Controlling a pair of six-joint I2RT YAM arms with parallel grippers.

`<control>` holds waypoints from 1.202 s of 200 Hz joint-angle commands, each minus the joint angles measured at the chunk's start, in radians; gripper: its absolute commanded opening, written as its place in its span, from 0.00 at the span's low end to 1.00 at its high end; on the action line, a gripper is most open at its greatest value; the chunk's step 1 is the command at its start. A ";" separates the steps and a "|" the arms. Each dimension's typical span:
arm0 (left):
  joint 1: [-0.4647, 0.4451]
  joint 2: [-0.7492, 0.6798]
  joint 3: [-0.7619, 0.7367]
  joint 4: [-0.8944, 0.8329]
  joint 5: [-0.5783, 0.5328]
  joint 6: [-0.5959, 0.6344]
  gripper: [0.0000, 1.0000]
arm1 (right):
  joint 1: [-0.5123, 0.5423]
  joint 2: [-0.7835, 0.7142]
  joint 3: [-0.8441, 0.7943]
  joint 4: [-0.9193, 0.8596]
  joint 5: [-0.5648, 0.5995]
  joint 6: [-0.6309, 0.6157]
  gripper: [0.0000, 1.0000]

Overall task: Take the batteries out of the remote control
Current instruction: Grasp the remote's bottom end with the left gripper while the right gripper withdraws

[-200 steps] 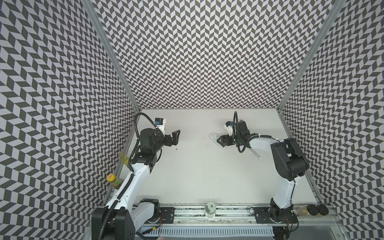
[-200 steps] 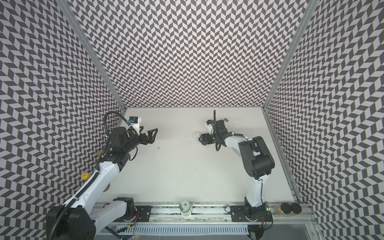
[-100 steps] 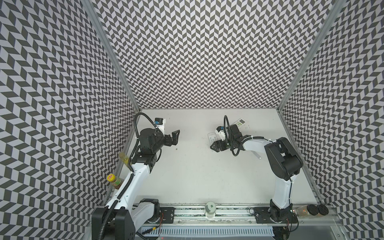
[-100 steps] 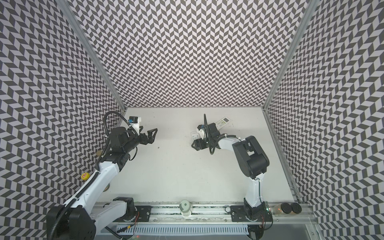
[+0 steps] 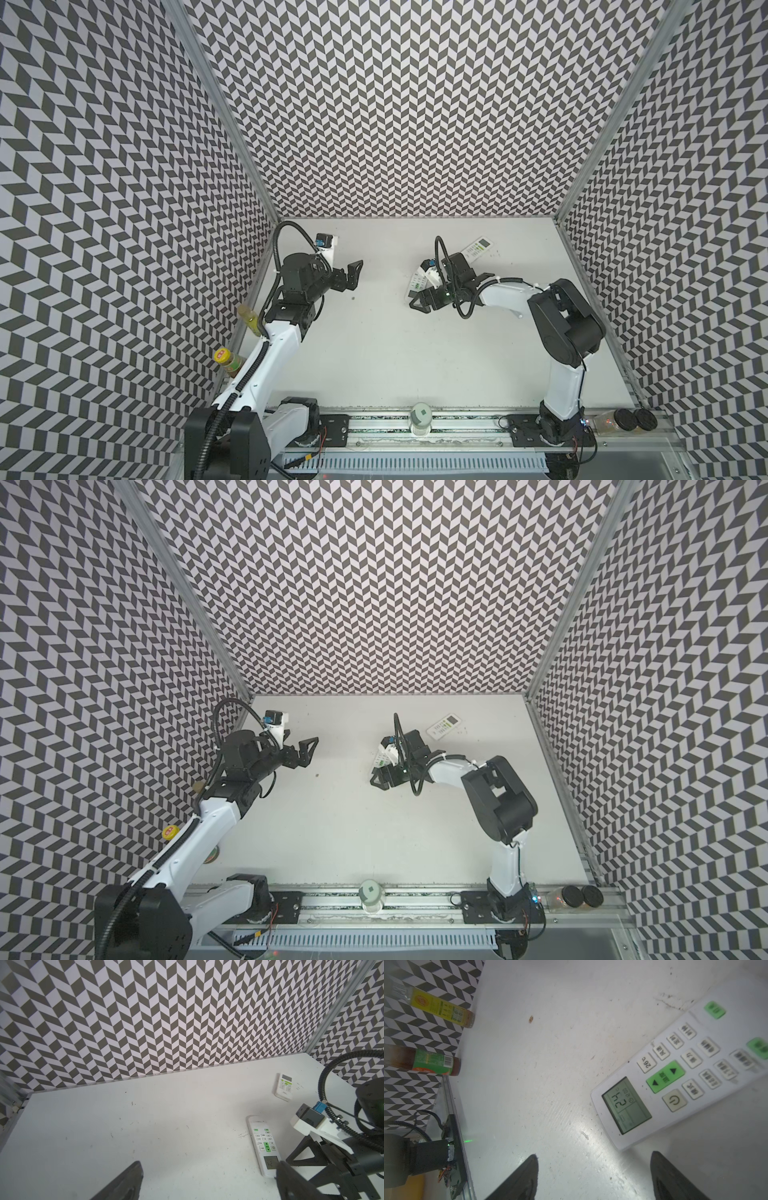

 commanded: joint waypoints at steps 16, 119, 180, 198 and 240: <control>-0.067 0.065 0.082 -0.037 0.012 0.006 1.00 | -0.016 -0.250 -0.065 -0.014 0.116 0.004 0.82; -0.366 0.296 0.163 -0.081 -0.117 -0.014 1.00 | -0.057 -0.809 -0.345 -0.021 0.608 0.004 0.88; -0.472 0.465 0.280 -0.158 -0.244 -0.045 1.00 | -0.058 -0.939 -0.433 0.004 0.797 -0.014 0.92; -0.498 0.519 0.297 -0.164 -0.268 -0.070 1.00 | -0.058 -0.931 -0.430 -0.004 0.818 -0.010 0.92; -0.573 0.640 0.353 -0.188 -0.384 -0.082 1.00 | -0.058 -0.932 -0.430 -0.007 0.828 -0.008 0.93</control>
